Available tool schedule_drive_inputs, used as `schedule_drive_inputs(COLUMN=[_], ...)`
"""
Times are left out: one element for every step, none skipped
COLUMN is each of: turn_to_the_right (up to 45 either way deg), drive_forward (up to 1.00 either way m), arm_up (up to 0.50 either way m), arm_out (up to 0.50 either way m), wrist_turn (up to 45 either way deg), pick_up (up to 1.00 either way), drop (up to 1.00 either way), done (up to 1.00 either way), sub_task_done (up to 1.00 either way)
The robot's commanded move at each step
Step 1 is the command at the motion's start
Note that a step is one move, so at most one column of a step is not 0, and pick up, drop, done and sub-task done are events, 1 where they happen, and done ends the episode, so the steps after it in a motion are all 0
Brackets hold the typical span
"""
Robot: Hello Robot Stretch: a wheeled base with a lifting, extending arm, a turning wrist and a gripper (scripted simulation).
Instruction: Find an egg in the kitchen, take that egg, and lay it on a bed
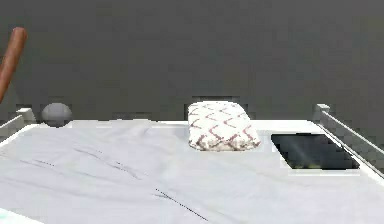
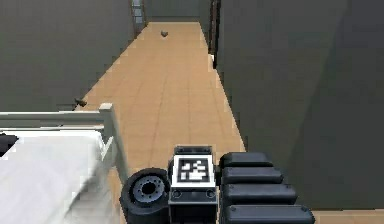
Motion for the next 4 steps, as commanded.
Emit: schedule_drive_inputs(turn_to_the_right=[-21.0, 0.0, 33.0, -18.0], drive_forward=[0.0, 0.1, 0.0, 0.0], arm_up=[0.0, 0.0, 0.0, 0.0], arm_out=[0.0, 0.0, 0.0, 0.0], wrist_turn=[0.0, 0.0, 0.0, 0.0], pick_up=[0.0, 0.0, 0.0, 0.0], drop=[0.0, 0.0, 0.0, 0.0], done=[0.0, 0.0, 0.0, 0.0], sub_task_done=[0.0, 0.0, 0.0, 0.0])
